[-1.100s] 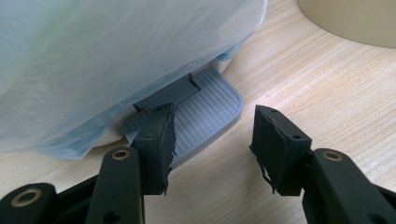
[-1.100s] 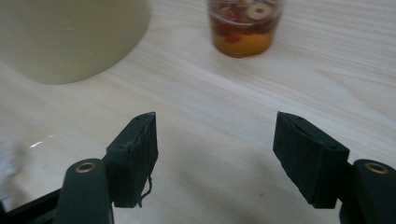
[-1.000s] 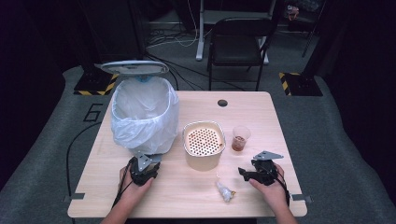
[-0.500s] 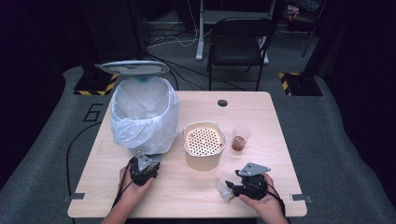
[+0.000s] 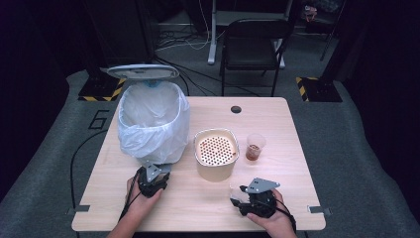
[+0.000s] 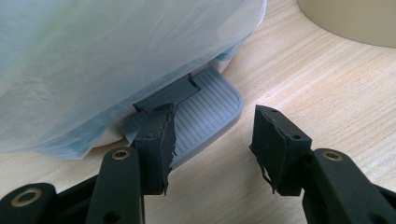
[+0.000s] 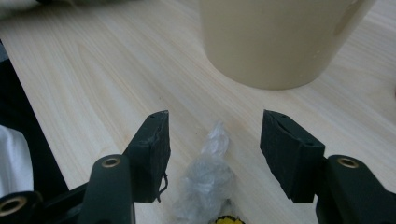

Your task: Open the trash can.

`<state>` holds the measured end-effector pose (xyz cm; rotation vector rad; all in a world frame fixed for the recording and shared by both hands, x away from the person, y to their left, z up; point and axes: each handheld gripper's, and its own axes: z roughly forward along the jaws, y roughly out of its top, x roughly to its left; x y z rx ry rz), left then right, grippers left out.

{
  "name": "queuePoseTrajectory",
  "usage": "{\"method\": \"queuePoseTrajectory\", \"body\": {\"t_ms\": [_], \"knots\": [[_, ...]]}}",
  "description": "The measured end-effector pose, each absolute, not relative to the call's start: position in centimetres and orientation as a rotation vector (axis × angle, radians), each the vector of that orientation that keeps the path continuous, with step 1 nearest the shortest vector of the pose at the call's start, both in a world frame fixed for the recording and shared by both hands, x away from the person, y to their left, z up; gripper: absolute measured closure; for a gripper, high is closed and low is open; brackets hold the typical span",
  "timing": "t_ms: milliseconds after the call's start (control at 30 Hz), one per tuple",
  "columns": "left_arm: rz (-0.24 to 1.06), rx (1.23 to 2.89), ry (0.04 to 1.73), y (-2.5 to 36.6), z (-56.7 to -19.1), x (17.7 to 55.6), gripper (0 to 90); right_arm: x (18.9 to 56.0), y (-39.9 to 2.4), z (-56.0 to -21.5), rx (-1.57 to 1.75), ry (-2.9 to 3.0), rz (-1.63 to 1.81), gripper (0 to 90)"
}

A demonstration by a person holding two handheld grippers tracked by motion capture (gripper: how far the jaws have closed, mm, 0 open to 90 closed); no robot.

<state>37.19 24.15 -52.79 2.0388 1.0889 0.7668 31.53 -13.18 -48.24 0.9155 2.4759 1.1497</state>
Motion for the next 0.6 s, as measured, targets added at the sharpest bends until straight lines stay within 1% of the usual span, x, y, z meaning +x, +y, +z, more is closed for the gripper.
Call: {"method": "queuePoseTrajectory", "body": {"t_ms": [200,233,267,300,333,367,400,600], "knots": [[0.768,2.045,1.084,24.1,-52.8,37.2,49.3,31.6,-13.2,-49.3,0.923,2.528,1.102,43.3],[0.768,2.045,1.084,24.1,-52.8,37.2,49.3,31.7,-13.3,-49.4,0.921,2.537,1.082,45.2],[0.767,2.044,1.085,24.1,-52.8,37.2,49.3,31.9,-13.5,-49.8,0.927,2.544,1.055,49.7],[0.766,2.048,1.086,24.1,-52.8,37.2,49.3,31.9,-13.5,-49.8,0.927,2.544,1.055,49.7],[0.763,2.049,1.087,24.2,-52.7,37.2,49.3,32.0,-13.6,-49.8,0.939,2.550,1.039,52.5],[0.764,2.049,1.087,24.2,-52.7,37.2,49.3,32.2,-13.9,-50.0,0.970,2.557,1.031,57.4],[0.761,2.047,1.086,24.2,-52.7,37.2,49.3,32.2,-14.0,-50.1,0.986,2.557,1.039,59.8],[0.763,2.049,1.087,24.2,-52.7,37.2,49.3,32.7,-14.7,-50.2,1.021,2.553,1.042,64.1]]}}
